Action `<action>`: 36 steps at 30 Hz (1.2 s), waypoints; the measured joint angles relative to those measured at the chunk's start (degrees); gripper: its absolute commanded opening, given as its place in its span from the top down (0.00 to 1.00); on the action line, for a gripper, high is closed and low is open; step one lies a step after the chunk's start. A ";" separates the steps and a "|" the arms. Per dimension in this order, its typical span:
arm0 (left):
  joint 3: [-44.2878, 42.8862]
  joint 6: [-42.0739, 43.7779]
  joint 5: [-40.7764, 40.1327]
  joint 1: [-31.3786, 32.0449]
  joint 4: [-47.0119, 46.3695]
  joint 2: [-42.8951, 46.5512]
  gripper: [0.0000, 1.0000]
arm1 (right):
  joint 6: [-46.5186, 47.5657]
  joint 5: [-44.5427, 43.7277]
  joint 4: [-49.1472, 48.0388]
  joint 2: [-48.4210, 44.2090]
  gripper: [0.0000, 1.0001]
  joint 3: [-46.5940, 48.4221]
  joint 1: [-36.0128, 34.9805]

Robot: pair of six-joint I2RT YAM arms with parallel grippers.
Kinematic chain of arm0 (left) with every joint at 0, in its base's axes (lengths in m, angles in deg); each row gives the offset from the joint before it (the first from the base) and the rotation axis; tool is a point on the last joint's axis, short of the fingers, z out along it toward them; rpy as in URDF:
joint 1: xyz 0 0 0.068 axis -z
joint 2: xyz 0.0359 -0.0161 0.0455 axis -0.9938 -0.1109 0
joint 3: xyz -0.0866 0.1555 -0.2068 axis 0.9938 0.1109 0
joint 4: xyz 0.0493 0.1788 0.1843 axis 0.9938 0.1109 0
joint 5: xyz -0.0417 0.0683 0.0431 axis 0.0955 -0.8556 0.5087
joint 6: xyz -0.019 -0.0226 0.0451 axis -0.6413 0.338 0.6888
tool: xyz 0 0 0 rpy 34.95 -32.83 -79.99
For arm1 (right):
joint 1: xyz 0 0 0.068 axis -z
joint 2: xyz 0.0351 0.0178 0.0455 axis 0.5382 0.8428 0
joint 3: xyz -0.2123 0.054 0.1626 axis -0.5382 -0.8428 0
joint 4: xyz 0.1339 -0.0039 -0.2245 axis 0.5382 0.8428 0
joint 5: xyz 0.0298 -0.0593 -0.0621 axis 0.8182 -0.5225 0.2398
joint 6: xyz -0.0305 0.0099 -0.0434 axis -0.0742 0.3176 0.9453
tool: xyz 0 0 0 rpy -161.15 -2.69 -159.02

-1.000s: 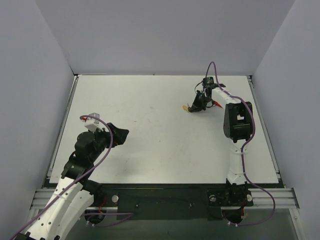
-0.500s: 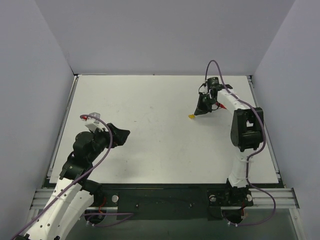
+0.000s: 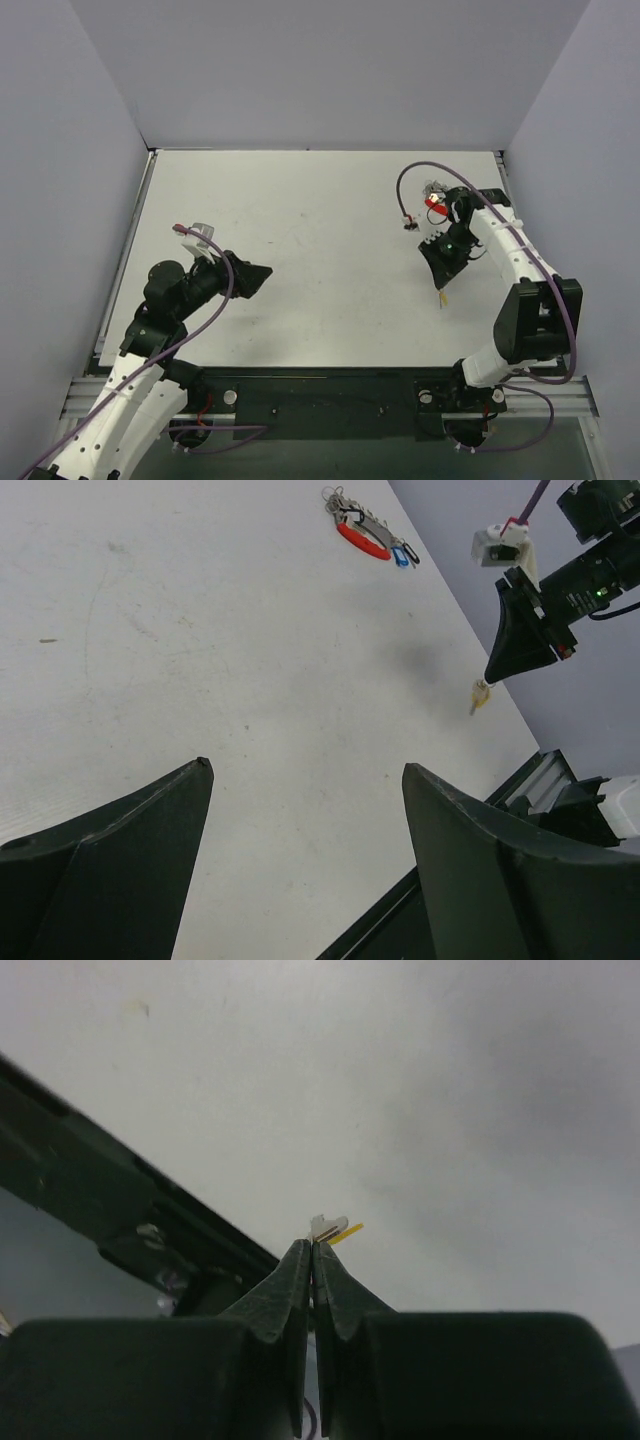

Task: Put the keys on the keyring

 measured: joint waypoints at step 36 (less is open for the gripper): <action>-0.94 10.08 4.44 0.00 4.17 6.45 0.13 | 5.66 -25.44 -4.09 19.37 1.00 -2.51 -17.84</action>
